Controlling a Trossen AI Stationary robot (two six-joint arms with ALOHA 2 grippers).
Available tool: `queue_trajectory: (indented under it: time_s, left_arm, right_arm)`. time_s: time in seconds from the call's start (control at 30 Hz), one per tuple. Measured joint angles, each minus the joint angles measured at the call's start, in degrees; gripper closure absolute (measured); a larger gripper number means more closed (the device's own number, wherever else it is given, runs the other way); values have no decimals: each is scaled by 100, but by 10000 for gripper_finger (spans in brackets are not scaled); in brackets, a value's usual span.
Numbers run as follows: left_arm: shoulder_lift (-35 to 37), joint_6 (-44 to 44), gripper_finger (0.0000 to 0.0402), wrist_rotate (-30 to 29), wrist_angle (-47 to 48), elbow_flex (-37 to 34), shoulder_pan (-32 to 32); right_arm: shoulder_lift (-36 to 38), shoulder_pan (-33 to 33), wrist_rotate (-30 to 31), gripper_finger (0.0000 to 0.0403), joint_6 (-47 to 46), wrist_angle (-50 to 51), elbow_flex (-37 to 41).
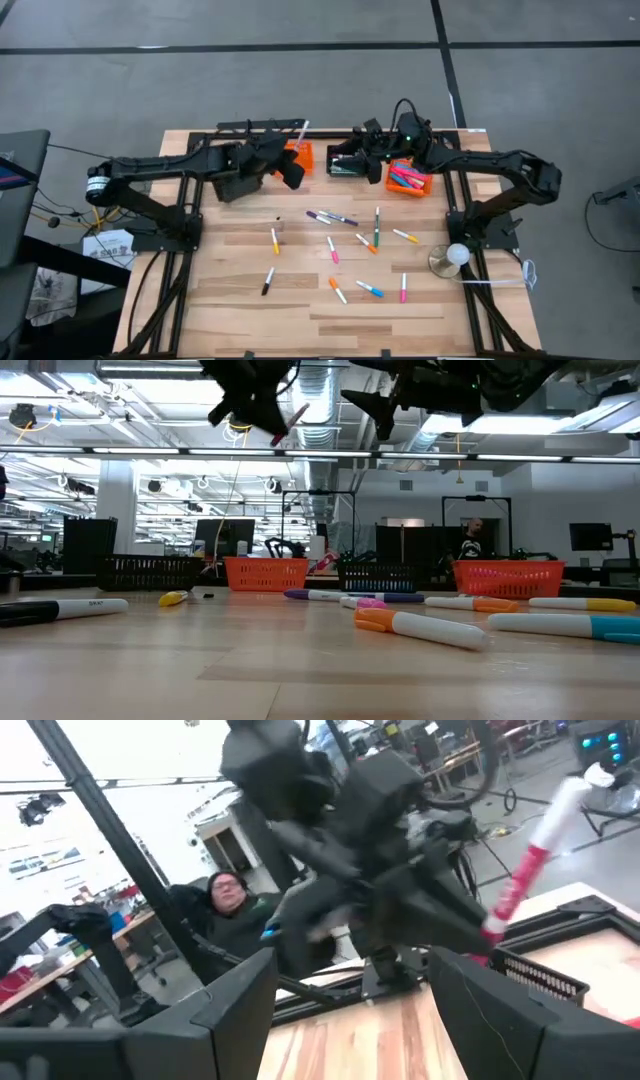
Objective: Pick & Place Markers
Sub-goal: Put the red marker into the left orange bin
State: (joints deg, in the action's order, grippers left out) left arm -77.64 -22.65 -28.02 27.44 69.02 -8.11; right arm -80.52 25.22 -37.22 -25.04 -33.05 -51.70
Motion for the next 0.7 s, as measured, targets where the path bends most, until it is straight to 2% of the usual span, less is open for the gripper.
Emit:
queue_trajectory:
  time_s: [0.17,0.27,0.4,0.5,0.6,0.7]
  left_arm:
    - [-21,284,363,505,112,-340,-693]
    - [-21,523,361,809,106,-576,-1035]
    - [-21,1109,364,999,88,-826,-1314]
    - [-112,1652,363,1069,54,-879,-1482]
    - [-344,2094,359,1066,-210,-883,-1608]
    - [-751,2529,360,1073,-594,-880,-1687]
  right_arm:
    - [31,395,-734,153,133,93,-1]
    - [107,596,-942,153,375,483,0]
    - [348,684,-820,153,1047,1277,0]
    - [566,665,-378,153,1548,1875,0]
    - [842,617,38,153,1970,2266,0]
    - [1098,596,184,153,2209,2617,0]
